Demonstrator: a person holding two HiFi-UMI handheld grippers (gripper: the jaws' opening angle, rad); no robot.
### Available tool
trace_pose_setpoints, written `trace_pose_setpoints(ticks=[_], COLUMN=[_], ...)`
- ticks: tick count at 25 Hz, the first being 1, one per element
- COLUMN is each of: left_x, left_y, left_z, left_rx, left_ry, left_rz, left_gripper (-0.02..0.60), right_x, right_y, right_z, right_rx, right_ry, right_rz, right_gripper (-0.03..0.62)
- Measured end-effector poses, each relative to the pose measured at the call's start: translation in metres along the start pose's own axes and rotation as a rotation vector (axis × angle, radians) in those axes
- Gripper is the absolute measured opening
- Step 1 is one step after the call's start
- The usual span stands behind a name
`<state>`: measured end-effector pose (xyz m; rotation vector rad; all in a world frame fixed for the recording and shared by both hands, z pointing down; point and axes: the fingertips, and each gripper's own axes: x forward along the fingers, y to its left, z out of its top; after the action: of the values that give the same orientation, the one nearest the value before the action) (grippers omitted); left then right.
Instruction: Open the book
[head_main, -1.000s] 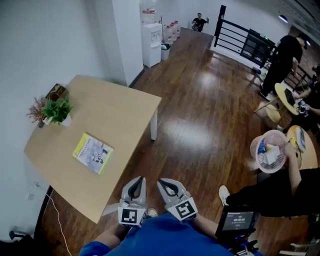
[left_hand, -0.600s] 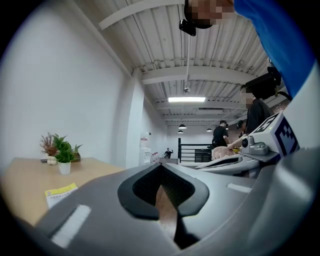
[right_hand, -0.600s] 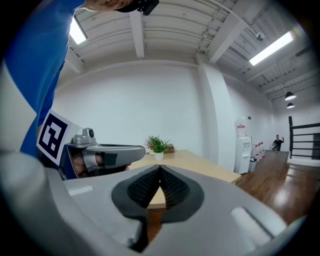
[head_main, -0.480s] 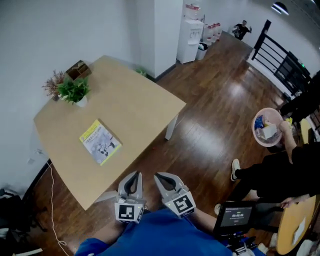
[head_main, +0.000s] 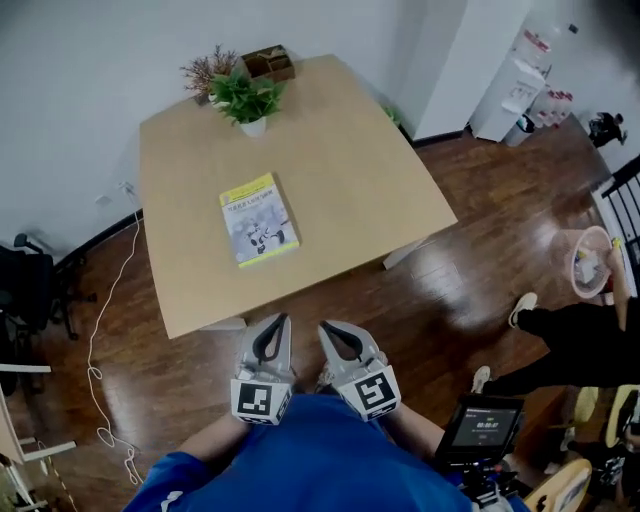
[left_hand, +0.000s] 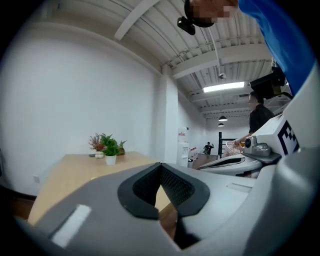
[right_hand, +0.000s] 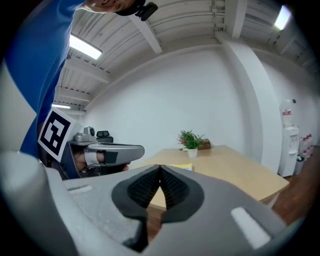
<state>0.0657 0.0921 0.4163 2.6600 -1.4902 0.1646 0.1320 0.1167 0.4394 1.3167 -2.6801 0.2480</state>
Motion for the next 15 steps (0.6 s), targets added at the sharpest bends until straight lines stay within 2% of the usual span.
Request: trace_pose_setpoints(ticks=[4,8,15], left_x=[-0.017,-0.025,-0.032], left_y=[0.025,0.043,0.059], left_z=[-0.007,-0.004,0.001], left_rx=[-0.016,-0.035,-0.042], left_ry=[0.012,-0.012,-0.029], left_rz=[0.079,0.136,0.13], left_gripper=[0.006,0.007,0.008], right_x=[0.02,0.032,0.049], right_y=[0.023,0.032,0.039], right_z=[-0.002,0.006,0.014], right_rx=[-0.005,-0.015,-0.021], right_ry=[0.026,0.018,0.015], right_rz=[0.09,0.116,0.103], right_gripper=[0.002,0.003,0.003])
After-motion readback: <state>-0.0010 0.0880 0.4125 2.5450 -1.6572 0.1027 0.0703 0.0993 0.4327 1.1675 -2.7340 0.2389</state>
